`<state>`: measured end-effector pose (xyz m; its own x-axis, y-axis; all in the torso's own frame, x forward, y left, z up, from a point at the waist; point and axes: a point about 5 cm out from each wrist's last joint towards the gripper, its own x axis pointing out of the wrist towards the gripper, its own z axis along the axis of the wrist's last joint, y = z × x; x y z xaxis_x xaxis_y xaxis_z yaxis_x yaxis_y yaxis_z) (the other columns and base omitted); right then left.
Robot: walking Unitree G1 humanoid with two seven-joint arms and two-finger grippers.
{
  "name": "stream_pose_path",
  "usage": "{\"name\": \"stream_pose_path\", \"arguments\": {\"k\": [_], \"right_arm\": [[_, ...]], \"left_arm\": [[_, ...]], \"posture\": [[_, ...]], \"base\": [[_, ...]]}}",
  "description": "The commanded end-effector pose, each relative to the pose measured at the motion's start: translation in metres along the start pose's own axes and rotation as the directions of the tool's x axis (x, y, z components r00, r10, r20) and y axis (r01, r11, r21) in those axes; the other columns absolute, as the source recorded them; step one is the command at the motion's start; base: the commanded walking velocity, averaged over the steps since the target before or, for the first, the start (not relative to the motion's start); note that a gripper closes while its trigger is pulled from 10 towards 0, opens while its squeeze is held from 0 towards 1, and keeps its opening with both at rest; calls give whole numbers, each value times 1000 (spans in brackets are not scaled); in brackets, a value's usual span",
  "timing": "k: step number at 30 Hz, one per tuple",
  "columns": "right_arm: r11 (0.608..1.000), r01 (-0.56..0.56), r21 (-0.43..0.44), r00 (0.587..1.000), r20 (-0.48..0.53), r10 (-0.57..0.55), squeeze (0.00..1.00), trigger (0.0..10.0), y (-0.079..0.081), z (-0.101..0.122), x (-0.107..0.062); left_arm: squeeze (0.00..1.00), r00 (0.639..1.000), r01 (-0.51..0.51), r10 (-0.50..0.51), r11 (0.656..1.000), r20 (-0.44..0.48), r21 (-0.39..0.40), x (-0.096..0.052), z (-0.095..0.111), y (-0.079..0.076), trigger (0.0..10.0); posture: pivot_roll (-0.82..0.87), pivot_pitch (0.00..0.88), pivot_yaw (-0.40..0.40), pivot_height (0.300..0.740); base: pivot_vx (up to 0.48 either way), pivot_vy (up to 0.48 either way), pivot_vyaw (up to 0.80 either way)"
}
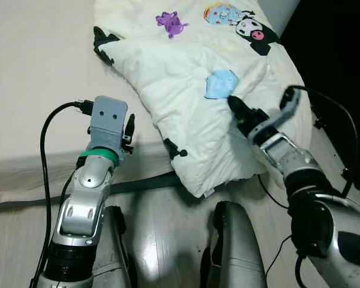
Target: Clean up the room
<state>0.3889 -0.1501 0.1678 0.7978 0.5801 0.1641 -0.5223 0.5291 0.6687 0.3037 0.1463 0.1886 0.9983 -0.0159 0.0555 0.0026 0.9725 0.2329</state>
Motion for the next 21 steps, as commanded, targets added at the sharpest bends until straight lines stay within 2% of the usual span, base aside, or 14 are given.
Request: {"name": "stream_pose_path", "arguments": {"k": [1, 2, 4, 6, 8, 10, 13, 14, 15, 16, 17, 19, 20, 21], "right_arm": [[996, -86, -27, 988, -131, 82, 0, 0, 6, -21, 2], [990, -131, -45, 977, -174, 121, 0, 0, 9, -26, 4], [986, -156, -52, 970, -198, 143, 0, 0, 11, -29, 4], [953, -300, -42, 907, -322, 272, 0, 0, 21, -51, 1], [921, -389, -22, 842, -414, 346, 0, 0, 28, -69, -4], [914, -404, -18, 827, -435, 357, 0, 0, 29, -74, -6], [869, -491, 65, 690, -579, 433, 0, 0, 36, -113, -28], [869, -491, 65, 690, -579, 433, 0, 0, 36, -113, -28], [857, -508, 92, 648, -614, 450, 0, 0, 37, -125, -35], [851, -514, 105, 627, -631, 457, 0, 0, 38, -131, -38], [851, -514, 105, 627, -631, 457, 0, 0, 38, -131, -38], [814, -559, 161, 549, -663, 509, 0, 0, 49, -147, -44], [814, -559, 161, 549, -663, 509, 0, 0, 49, -147, -44], [788, -583, 198, 505, -671, 543, 0, 0, 59, -157, -45]], "left_arm": [[0, 1000, 7, -7, 1000, -17, 5, 0, -2, -4, 10000], [0, 1000, 7, -7, 1000, -16, 3, 1, -2, -4, 10000], [0, 1000, 8, -8, 1000, -16, 2, 1, -1, -5, 10000], [0, 1000, 12, -12, 1000, -16, -3, 2, -2, -7, 10000], [0, 1000, 7, -7, 1000, -2, -9, 4, 1, -7, 10000], [0, 1000, 3, -3, 1000, 5, -12, 5, 2, -7, 10000], [0, 976, -169, 171, 985, 131, -29, 13, 27, 13, 10000], [0, 976, -169, 171, 985, 131, -29, 13, 27, 13, 10000], [0, 961, -220, 224, 975, 166, -41, 13, 35, 20, 10000], [0, 951, -245, 249, 968, 182, -48, 14, 38, 23, 10000], [0, 951, -245, 249, 968, 182, -48, 14, 38, 23, 10000], [0, 926, -296, 305, 952, 223, -73, 11, 49, 32, 10000], [0, 926, -296, 305, 952, 223, -73, 11, 49, 32, 10000], [0, 912, -315, 326, 945, 250, -82, 9, 55, 35, 10000]], "posture": [[126, 203, -1, 490], [119, 202, 3, 490], [117, 201, 3, 490], [106, 175, 1, 490], [100, 165, -5, 490], [100, 165, -5, 490], [85, 154, -22, 490], [85, 154, -22, 490], [79, 149, -30, 490], [79, 149, -30, 490], [79, 149, -30, 490], [74, 148, -36, 490], [74, 148, -36, 490], [79, 146, -36, 490]], "base": [[0, 0, 0], [0, 0, 0], [0, 0, 0], [0, 0, 0], [0, 0, 0], [0, 0, 0], [0, 0, 0], [0, 0, 0], [0, 0, 0], [0, 0, 0], [0, 0, 0], [0, 0, 0], [0, 0, 0], [0, 0, 0]]}}
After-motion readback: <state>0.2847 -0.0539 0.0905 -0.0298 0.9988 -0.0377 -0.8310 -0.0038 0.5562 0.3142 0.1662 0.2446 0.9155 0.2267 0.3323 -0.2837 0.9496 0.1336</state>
